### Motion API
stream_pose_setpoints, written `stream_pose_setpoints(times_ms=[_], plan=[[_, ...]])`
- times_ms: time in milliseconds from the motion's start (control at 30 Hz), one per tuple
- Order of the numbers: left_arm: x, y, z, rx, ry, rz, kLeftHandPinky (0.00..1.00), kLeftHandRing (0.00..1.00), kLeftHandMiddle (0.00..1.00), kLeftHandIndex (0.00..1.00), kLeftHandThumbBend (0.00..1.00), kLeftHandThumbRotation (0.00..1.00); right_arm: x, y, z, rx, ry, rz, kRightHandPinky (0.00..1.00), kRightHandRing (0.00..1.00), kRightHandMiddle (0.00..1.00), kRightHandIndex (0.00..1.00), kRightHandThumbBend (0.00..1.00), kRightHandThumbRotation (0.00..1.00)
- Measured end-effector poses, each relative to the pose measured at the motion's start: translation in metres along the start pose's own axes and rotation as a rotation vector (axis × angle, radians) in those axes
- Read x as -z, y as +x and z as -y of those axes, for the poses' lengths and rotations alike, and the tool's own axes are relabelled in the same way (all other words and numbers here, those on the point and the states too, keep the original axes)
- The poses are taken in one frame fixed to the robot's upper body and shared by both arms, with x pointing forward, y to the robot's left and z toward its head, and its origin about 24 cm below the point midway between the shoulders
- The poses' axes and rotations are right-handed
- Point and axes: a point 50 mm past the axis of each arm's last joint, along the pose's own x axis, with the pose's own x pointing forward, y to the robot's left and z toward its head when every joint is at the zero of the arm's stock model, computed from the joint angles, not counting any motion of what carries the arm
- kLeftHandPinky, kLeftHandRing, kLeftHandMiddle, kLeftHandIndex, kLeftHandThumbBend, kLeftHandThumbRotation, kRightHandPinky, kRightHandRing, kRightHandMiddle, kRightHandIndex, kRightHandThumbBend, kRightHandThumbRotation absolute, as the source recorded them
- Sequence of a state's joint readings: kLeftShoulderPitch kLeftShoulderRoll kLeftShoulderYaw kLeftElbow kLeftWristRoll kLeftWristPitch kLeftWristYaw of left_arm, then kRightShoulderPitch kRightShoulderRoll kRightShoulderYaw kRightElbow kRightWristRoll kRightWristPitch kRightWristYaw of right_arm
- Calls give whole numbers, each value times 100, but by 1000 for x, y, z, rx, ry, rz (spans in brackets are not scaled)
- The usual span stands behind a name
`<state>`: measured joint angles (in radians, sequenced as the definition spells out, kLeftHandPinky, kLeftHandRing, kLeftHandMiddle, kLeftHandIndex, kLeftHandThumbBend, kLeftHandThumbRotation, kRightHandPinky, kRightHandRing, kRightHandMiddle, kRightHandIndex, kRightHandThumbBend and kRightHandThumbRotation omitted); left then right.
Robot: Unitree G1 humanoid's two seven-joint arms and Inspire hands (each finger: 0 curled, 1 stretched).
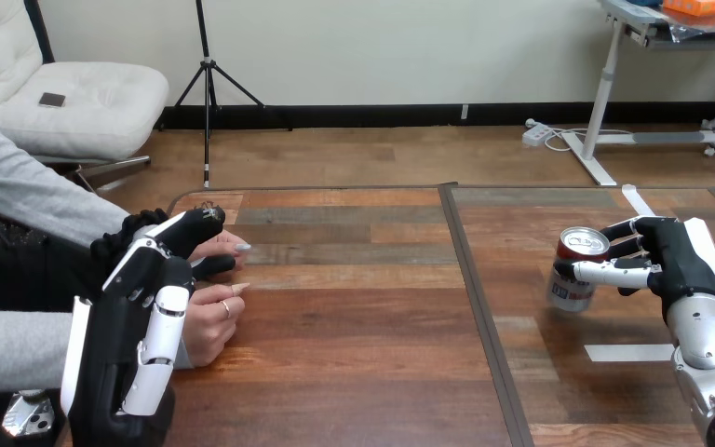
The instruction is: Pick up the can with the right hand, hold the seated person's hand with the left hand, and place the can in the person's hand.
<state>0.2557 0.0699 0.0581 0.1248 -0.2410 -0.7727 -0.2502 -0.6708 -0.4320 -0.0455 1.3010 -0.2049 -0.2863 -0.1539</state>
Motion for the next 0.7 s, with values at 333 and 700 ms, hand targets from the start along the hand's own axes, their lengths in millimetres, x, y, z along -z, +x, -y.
stream_pose_setpoints(times_ms=[333, 700], plan=[[0, 0, 0, 7, 31, -11, 70, 82, 79, 74, 28, 71, 0, 0, 0, -4, -2, 4, 37, 42, 47, 47, 77, 0], [0, 1, -5, 69, 201, -41, 61, 72, 74, 74, 51, 66, 0, 0, -1, -17, -2, 5, 38, 43, 47, 47, 76, 0]])
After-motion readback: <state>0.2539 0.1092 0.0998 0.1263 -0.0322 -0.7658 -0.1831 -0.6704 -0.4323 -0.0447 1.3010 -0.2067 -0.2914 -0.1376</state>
